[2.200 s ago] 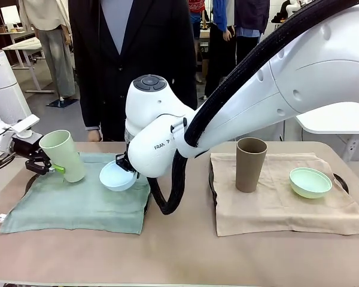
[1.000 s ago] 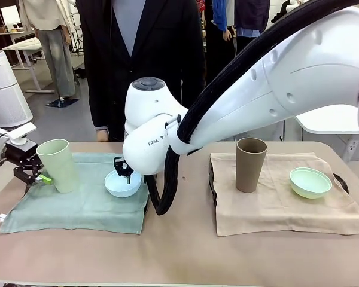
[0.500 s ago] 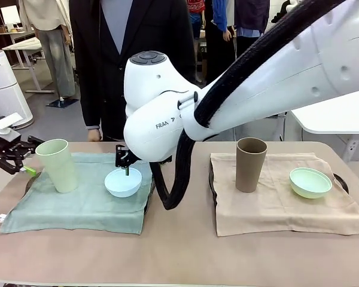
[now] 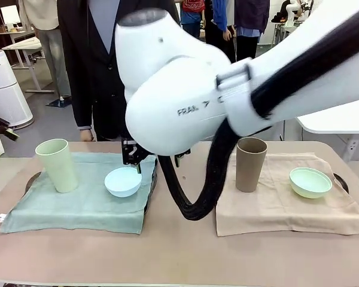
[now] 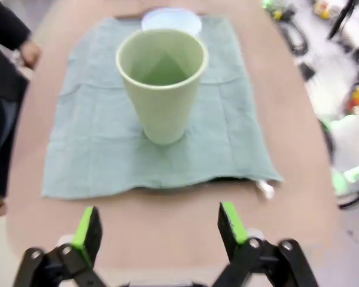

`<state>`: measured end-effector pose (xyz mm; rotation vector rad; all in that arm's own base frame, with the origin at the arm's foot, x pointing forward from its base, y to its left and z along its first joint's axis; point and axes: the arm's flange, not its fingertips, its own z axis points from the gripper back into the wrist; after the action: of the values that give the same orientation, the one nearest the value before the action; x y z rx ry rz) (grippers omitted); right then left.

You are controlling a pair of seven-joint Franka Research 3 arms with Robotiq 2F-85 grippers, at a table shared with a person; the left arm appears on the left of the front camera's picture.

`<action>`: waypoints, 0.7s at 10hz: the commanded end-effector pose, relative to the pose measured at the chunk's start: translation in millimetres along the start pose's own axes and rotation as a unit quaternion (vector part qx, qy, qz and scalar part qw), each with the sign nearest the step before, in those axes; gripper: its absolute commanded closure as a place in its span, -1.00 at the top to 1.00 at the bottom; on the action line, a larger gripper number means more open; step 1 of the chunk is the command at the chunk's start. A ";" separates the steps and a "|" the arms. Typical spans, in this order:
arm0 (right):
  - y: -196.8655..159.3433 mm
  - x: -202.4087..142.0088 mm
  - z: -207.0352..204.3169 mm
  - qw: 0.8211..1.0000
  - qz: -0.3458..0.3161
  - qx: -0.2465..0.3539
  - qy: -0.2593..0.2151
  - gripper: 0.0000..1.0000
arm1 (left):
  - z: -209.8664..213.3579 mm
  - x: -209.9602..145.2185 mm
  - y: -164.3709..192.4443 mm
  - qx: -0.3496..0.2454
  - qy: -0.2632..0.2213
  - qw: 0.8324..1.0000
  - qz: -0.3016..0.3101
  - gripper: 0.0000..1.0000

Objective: Set up a tray with a mat and arrange the tableware.
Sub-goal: Place the Picnic Bowl and Reusable plastic cup back onto the Handle tray in front of the human's position.

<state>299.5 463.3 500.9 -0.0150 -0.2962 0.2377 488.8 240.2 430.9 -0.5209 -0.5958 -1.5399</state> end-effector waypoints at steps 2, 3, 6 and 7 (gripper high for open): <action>0.0 0.0 0.0 1.000 0.000 0.000 0.000 1.00 | 0.0 0.0 0.0 0.000 0.000 1.000 0.000 1.00; 0.0 0.0 0.0 1.000 0.000 0.000 0.000 1.00 | 0.0 0.0 0.0 0.000 0.000 1.000 0.000 1.00; 0.0 0.0 0.0 1.000 0.000 0.000 0.000 1.00 | 0.0 0.0 0.0 0.000 0.000 1.000 0.000 1.00; 0.0 0.0 0.0 1.000 0.000 0.000 0.000 1.00 | 0.0 0.0 0.0 0.000 0.000 1.000 0.000 1.00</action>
<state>302.5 464.2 498.5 -0.0332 -0.2955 0.2289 489.1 238.5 421.8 -0.5301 -0.5717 -1.5306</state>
